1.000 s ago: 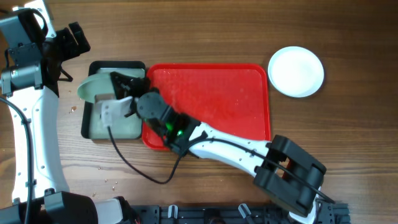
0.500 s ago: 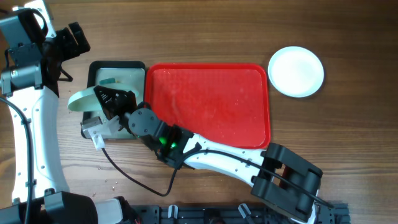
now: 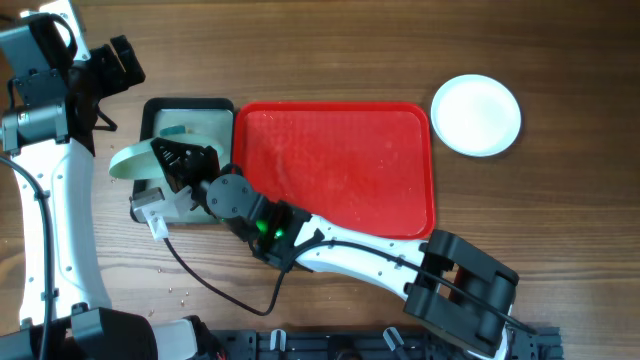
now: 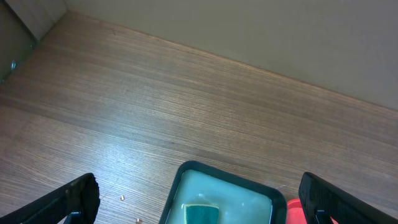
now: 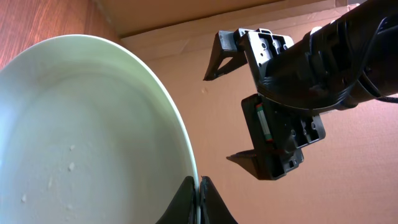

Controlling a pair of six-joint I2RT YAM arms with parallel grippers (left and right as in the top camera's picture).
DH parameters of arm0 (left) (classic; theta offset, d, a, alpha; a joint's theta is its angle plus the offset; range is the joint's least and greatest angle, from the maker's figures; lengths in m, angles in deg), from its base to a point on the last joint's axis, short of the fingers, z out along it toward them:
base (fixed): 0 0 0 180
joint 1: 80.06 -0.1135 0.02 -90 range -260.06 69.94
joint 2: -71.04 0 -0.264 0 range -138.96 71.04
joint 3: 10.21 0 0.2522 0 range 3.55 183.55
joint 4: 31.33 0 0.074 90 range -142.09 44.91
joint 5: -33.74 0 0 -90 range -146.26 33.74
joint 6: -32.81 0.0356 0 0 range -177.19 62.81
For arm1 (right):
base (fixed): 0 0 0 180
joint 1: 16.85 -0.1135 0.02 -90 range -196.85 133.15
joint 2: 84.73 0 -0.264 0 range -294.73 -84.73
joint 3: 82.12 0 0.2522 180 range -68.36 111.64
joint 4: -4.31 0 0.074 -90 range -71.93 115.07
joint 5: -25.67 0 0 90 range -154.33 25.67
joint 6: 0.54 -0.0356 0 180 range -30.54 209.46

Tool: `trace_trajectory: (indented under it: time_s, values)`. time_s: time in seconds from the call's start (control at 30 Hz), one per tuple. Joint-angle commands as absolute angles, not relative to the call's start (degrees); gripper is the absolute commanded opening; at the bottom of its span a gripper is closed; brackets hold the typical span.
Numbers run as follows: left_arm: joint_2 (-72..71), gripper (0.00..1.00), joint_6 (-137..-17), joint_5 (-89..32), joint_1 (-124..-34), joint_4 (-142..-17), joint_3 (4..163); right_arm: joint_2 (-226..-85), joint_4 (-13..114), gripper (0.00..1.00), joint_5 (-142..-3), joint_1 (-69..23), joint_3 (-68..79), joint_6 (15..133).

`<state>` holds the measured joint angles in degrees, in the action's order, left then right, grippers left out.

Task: Clean dirty plates on tray and stack at the side
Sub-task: 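Lift the teal plate with right gripper and tilt it over the water tray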

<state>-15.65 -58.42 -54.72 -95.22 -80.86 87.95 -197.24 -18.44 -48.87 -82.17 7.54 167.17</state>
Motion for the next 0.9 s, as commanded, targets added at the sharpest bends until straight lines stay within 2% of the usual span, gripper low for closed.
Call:
trace_trajectory:
  time_s: [0.0, 0.2, 0.27, 0.4, 0.67, 0.77, 0.87]
  values:
    - [-16.0, 1.0, -59.2, -54.4, -95.4, -80.7, 88.0, -197.7, -18.7, 0.04, -48.8, -82.1, 8.5, 167.3]
    - [-16.0, 1.0, -59.2, -54.4, -95.4, -80.7, 88.0, -197.7, -18.1, 0.04, -48.7, -81.8, 8.4, 167.0]
    - [-16.0, 1.0, -59.2, -54.4, -95.4, -80.7, 88.0, -197.7, -16.7, 0.04, -48.7, -81.4, 8.4, 163.1]
    - [-16.0, 1.0, -59.2, -54.4, -95.4, -80.7, 88.0, -197.8, -11.8, 0.04, -49.0, -78.2, 8.4, 145.6]
    - [-16.0, 1.0, -59.2, -54.4, -95.4, -80.7, 88.0, -197.8, -8.0, 0.04, -49.0, -68.9, 8.4, 100.6]
    - [-16.0, 1.0, -59.2, -54.4, -95.4, -80.7, 88.0, -197.8, -3.2, 0.04, -50.0, -66.1, 8.4, 91.4]
    - [-16.0, 1.0, -59.2, -54.4, -95.4, -80.7, 88.0, -197.8, -0.7, 0.04, -51.6, -65.4, 8.4, 90.5]
